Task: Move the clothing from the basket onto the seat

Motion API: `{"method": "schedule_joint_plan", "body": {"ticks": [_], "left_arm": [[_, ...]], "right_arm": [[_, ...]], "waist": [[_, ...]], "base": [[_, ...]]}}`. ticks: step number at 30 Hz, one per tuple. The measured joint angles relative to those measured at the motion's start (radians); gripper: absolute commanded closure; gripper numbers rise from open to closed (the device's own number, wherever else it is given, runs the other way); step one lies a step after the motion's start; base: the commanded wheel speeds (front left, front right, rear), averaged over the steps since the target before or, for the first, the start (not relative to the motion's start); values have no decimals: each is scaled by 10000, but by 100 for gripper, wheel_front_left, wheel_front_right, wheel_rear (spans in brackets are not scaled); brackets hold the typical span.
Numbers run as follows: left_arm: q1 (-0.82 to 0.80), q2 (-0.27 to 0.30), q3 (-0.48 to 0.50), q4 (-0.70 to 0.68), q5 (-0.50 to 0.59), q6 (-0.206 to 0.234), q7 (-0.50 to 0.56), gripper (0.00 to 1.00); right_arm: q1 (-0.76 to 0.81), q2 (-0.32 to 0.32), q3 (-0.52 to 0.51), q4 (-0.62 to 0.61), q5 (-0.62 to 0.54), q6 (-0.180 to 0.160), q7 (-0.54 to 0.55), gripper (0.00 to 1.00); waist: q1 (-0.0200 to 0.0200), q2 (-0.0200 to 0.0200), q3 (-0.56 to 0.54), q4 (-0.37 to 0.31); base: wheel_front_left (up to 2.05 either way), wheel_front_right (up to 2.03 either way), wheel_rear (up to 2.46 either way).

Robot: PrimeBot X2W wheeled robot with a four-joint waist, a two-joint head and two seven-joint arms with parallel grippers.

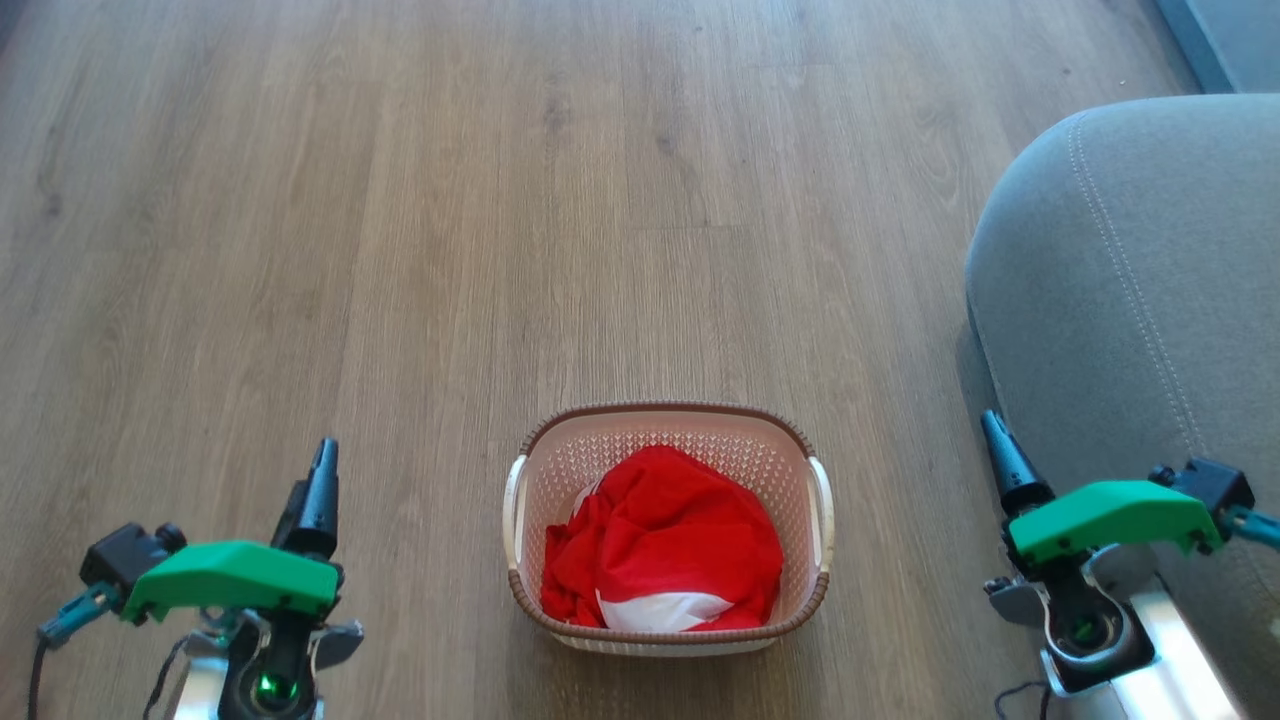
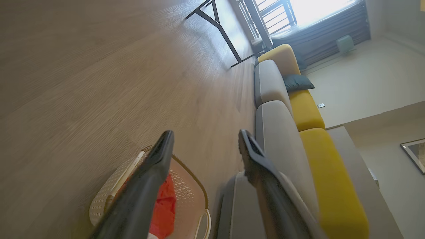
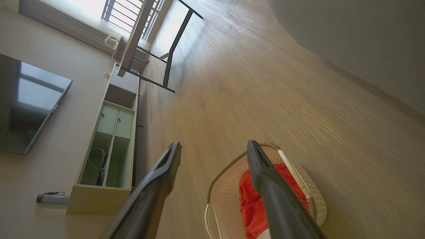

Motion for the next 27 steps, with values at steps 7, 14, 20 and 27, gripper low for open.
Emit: {"method": "schedule_joint_plan", "body": {"ticks": [7,14,20,27], "left_arm": [[-96,63,-13,12,1423,-2,-186,0],[-314,63,-10,65,2821,-2,-439,0],[-478,63,-10,88,3774,-4,-616,0],[-642,69,-12,207,4876,-6,-790,0]], "right_arm": [[-317,-65,280,104,-972,0,-184,0],[-601,-192,612,324,-2002,0,-405,0],[-854,-295,832,470,-2706,0,-600,0],[-1167,-314,1039,652,-3505,0,-775,0]], "waist": [[0,0,36,2],[0,0,79,7],[0,0,109,6],[0,0,154,-4]], "base": [[0,0,0],[0,0,0],[0,0,0],[0,0,0]]}}
